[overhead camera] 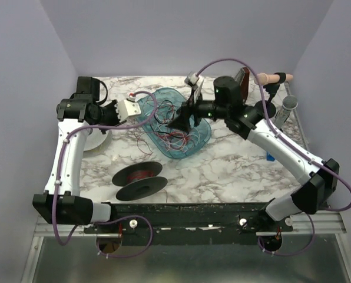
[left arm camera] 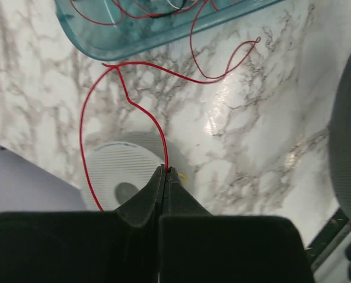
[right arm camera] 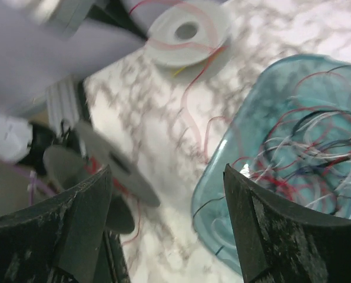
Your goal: Wrap the cables
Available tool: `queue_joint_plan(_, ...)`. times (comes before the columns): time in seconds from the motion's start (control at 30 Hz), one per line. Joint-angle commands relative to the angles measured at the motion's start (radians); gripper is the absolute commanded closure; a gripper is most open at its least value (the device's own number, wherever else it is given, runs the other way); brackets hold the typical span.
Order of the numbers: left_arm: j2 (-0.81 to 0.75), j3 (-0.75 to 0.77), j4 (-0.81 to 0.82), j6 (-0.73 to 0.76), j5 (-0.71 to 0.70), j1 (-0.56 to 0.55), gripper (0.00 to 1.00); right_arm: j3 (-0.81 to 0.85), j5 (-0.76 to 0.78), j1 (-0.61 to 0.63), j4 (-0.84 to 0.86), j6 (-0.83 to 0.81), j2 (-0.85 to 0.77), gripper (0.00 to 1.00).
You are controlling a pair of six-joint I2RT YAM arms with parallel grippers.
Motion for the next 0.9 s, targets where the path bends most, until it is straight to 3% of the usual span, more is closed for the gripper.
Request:
queue_joint_plan(0.0,-0.005,-0.05,-0.286,-0.199,0.248,0.095,1.0,-0.23,-0.156,0.168,0.079,-0.228,-0.155,0.15)
queue_joint_plan(0.13,-0.085,-0.15,-0.283,-0.212,0.321,0.093,1.0,-0.435,-0.184,0.263,0.34,-0.223,-0.224,0.14)
queue_joint_plan(0.4,-0.102,-0.271,-0.286,-0.294,0.43,0.093,1.0,-0.394,-0.095,0.366,0.29,-0.278,-0.089,0.15)
queue_joint_plan(0.57,-0.099,-0.29,-0.285,-0.312,0.489,0.093,1.0,-0.366,-0.104,0.396,0.29,-0.301,-0.019,0.22)
queue_joint_plan(0.63,-0.09,-0.296,-0.283,-0.331,0.489,0.093,1.0,-0.358,-0.117,0.408,0.291,-0.313,0.004,0.27)
queue_joint_plan(0.8,-0.117,-0.339,-0.23,-0.397,0.448,0.093,1.0,-0.363,-0.172,0.428,0.304,-0.326,0.037,0.29)
queue_joint_plan(0.87,-0.134,-0.348,-0.219,-0.395,0.451,0.093,1.0,-0.358,-0.167,0.435,0.301,-0.333,0.047,0.35)
